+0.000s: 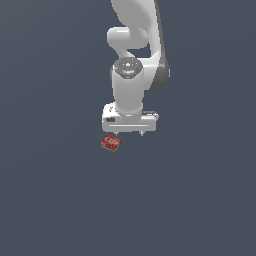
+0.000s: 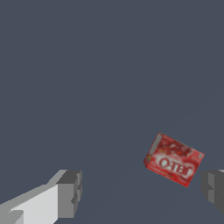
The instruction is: Pick up the object and move it to a goal position.
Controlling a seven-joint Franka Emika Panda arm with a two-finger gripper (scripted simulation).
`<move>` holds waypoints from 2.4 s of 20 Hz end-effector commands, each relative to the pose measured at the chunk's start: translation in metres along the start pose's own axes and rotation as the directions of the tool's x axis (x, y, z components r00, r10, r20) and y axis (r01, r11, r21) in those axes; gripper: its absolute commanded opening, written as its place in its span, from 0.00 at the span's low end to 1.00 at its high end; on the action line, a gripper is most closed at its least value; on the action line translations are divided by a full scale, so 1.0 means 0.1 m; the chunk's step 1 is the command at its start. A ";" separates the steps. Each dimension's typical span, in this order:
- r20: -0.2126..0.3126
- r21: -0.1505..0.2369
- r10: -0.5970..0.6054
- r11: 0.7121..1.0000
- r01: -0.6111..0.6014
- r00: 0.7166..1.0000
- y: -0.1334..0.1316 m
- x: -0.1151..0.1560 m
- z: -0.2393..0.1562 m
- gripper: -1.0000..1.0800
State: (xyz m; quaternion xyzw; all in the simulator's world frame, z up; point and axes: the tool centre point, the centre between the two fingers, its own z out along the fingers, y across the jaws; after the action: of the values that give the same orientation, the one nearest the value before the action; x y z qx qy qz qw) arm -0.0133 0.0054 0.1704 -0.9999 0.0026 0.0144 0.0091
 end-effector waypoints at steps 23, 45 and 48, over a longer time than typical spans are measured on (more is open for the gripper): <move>-0.016 0.015 -0.095 0.995 0.095 0.995 0.04 0.03 -0.05 0.96; -0.010 -0.022 -0.554 0.832 0.554 0.832 0.57 -0.17 0.51 0.96; -0.008 -0.025 -0.614 0.789 0.613 0.790 0.64 -0.21 0.59 0.96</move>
State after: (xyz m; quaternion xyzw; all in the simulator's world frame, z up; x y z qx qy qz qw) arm -0.0338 -0.0537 0.1147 -0.9528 -0.3036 0.0033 0.0035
